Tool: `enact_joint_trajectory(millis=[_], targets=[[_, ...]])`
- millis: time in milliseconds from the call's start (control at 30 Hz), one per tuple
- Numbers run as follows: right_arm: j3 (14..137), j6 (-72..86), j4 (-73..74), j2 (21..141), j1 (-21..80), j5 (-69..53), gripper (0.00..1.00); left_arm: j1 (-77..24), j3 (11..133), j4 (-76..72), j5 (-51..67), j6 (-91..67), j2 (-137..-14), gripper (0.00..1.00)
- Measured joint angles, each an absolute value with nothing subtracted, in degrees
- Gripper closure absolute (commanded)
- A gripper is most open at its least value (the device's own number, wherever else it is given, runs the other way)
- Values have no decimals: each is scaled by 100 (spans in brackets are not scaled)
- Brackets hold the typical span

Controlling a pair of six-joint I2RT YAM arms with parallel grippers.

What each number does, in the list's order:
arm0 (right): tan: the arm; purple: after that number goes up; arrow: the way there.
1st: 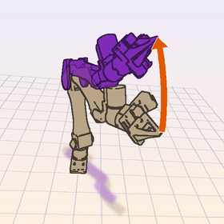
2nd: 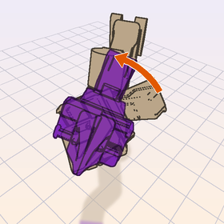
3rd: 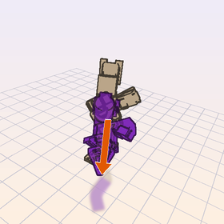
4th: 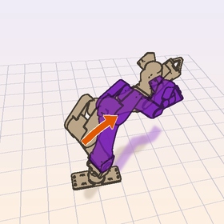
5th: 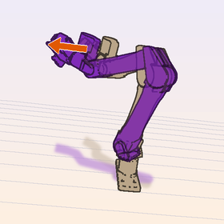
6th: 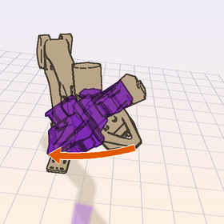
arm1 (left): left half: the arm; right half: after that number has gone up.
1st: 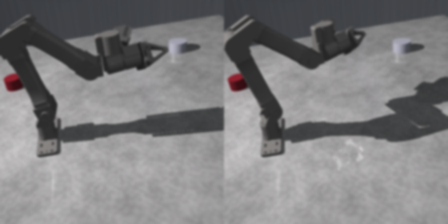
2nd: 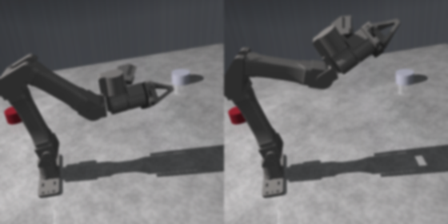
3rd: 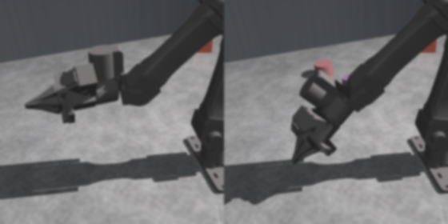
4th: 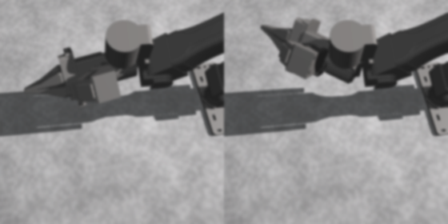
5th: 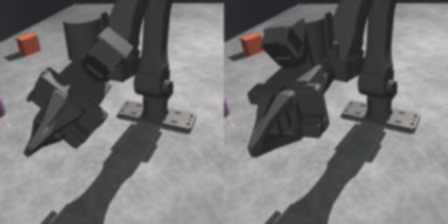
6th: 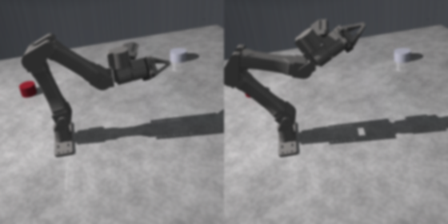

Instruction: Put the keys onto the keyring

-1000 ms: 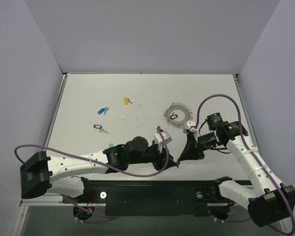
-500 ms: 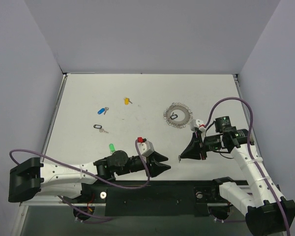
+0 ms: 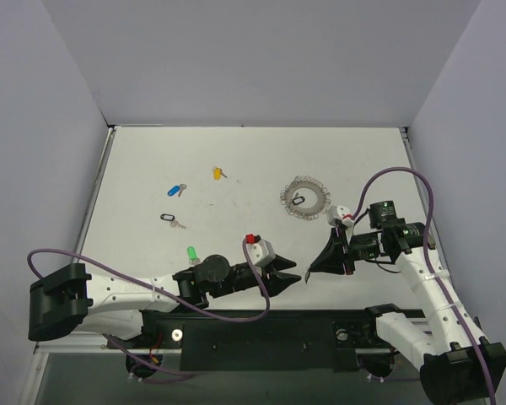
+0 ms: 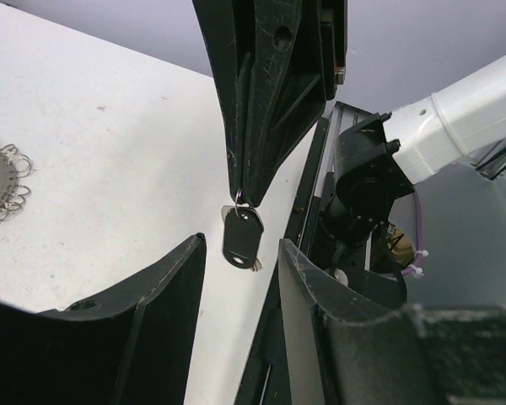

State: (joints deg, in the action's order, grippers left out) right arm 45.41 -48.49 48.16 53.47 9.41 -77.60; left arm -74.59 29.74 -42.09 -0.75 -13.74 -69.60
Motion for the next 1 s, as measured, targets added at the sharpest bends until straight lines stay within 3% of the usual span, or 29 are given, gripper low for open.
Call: enact_joint_trajectory(millis=[400, 567, 767, 900, 1000], targets=[[4541, -4836, 4783, 5345, 550, -7583, 100, -7459, 2768, -4438, -438, -1345, -6906, 51], [4661, -4534, 4838, 5391, 16, -6711, 100, -7459, 2392, -4368, -668, -1452, -6471, 51], [5577, -5461, 6104, 6340, -1398, -5387, 100, -7456, 1704, -4152, -1068, -1684, -5227, 42], [5981, -6176, 6775, 7181, -2482, -4619, 100, -7452, 1356, -3721, -1424, -1938, -4215, 30], [6152, -6405, 6895, 7734, -3020, -4014, 100, -7452, 1164, -3317, -1699, -2217, -3507, 28]])
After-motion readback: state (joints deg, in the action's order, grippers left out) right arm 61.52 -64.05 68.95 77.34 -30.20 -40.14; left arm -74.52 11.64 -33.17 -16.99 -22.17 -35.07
